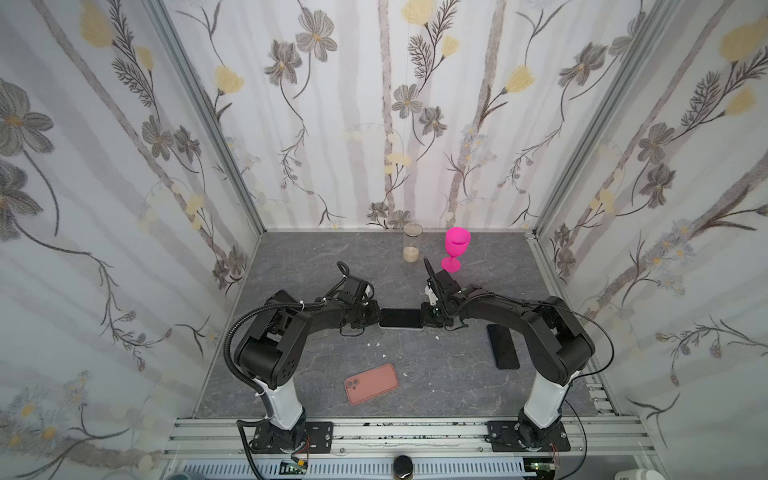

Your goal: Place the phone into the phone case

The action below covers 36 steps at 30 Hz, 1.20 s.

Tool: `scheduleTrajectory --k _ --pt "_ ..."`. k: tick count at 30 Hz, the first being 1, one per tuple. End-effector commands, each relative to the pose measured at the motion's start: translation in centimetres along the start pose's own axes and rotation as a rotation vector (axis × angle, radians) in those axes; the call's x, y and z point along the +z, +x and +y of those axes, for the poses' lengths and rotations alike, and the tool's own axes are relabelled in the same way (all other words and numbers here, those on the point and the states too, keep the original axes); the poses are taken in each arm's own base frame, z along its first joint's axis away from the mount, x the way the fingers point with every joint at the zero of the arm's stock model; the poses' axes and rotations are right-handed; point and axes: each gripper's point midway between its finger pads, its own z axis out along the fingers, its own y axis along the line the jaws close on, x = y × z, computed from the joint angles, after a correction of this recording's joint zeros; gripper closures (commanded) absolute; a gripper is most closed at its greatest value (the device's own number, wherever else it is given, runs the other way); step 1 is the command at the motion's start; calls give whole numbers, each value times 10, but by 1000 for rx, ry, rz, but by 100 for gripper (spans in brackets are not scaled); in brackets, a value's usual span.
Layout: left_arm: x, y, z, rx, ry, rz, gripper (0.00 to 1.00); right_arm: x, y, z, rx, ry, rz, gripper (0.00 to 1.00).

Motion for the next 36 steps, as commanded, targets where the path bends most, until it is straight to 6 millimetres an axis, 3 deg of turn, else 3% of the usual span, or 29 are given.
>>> scheduleTrajectory --k 1,10,17,26,36 --pt "0 0 2 -5 -7 -4 81 10 21 -22 -19 109 74 88" --pt "-1 -2 2 0 -11 -12 81 17 30 -26 -44 157 102 88" --pt "-2 -3 1 0 -10 -15 81 12 20 -15 -63 146 70 84" --pt "-25 -23 -5 39 -14 -104 81 -28 -16 14 -82 117 -47 66" --pt "-37 -33 -9 58 -21 -153 81 -57 -34 28 -99 89 -126 60"
